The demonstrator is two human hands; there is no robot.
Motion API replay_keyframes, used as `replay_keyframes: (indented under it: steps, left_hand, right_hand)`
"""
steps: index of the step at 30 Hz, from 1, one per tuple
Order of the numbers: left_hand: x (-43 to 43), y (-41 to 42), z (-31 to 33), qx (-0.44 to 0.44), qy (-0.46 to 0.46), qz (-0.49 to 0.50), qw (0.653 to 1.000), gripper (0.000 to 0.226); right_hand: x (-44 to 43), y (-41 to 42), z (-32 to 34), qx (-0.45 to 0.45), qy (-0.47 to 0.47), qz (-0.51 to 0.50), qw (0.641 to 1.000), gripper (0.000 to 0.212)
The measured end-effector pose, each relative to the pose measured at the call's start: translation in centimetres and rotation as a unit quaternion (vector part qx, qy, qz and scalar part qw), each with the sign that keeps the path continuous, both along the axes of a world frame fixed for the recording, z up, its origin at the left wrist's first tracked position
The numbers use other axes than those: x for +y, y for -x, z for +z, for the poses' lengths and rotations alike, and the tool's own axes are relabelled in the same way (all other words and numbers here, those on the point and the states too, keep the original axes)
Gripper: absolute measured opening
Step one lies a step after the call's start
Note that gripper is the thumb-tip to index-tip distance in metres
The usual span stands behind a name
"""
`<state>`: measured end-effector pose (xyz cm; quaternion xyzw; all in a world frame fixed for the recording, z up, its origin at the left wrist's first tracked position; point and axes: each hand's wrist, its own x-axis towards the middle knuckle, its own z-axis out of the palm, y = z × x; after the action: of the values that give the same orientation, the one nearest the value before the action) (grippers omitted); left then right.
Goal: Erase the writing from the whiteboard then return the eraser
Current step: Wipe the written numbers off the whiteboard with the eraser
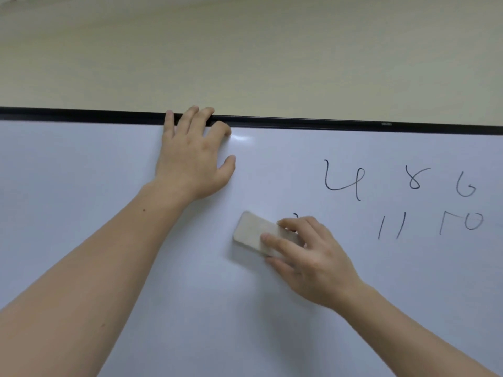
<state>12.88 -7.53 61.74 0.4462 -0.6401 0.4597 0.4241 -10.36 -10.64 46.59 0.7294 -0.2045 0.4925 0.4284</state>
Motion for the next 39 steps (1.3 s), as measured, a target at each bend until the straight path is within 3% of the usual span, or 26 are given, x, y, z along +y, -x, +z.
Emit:
replay_keyframes:
  steps: [2, 5, 9, 12, 15, 20, 23, 25, 28, 33, 36, 39]
  left_hand:
    - [-0.4, 1.3, 0.1, -0.014, -0.003, -0.010, 1.000, 0.040]
    - [-0.9, 3.1, 0.5, -0.017, -0.008, -0.022, 1.000, 0.038]
    - [-1.4, 4.7, 0.6, -0.013, -0.004, -0.023, 1.000, 0.040]
    - [-1.6, 4.8, 0.4, -0.011, 0.015, -0.025, 0.999, 0.042]
    - [-1.7, 4.7, 0.3, -0.008, 0.022, -0.030, 0.999, 0.042]
    - [-2.0, 4.9, 0.1, -0.002, 0.033, -0.030, 0.999, 0.042]
    - [-2.0, 5.1, 0.0, 0.001, 0.038, -0.030, 0.999, 0.041]
    - [-2.1, 5.3, 0.0, 0.003, 0.039, -0.029, 0.999, 0.040]
    - [-2.3, 5.4, 0.0, 0.008, 0.043, -0.031, 0.999, 0.040]
    - [-2.4, 5.1, -0.1, 0.001, 0.041, -0.035, 0.999, 0.040]
    - [-2.5, 5.0, 0.0, -0.003, 0.044, -0.034, 0.998, 0.040]
    - [-2.6, 5.0, -0.1, -0.012, 0.050, -0.033, 0.998, 0.041]
  right_hand:
    - [-0.4, 2.2, 1.0, -0.021, 0.001, -0.012, 1.000, 0.029]
    - [-0.6, 5.2, 3.1, -0.123, -0.009, -0.018, 0.992, 0.028]
    - [-1.1, 7.8, 5.7, -0.277, -0.051, -0.021, 0.959, 0.032]
    - [-1.3, 7.6, 6.1, -0.342, -0.072, 0.004, 0.937, 0.034]
    - [-1.2, 5.3, 4.8, -0.312, -0.059, 0.022, 0.948, 0.031]
    - [-0.9, 3.8, -0.4, -0.056, -0.022, 0.019, 0.998, 0.027]
    - [-1.3, 6.4, -1.2, 0.004, -0.007, 0.004, 1.000, 0.028]
    - [-1.8, 8.3, -0.5, -0.027, 0.000, -0.008, 1.000, 0.028]
    - [-2.2, 10.2, 2.0, -0.150, -0.009, -0.004, 0.989, 0.030]
    - [-2.5, 12.0, 6.4, -0.355, -0.051, 0.008, 0.933, 0.033]
    - [-2.3, 10.7, 6.3, -0.383, -0.060, 0.019, 0.921, 0.035]
    - [-1.7, 8.3, 4.1, -0.330, -0.056, 0.009, 0.942, 0.033]
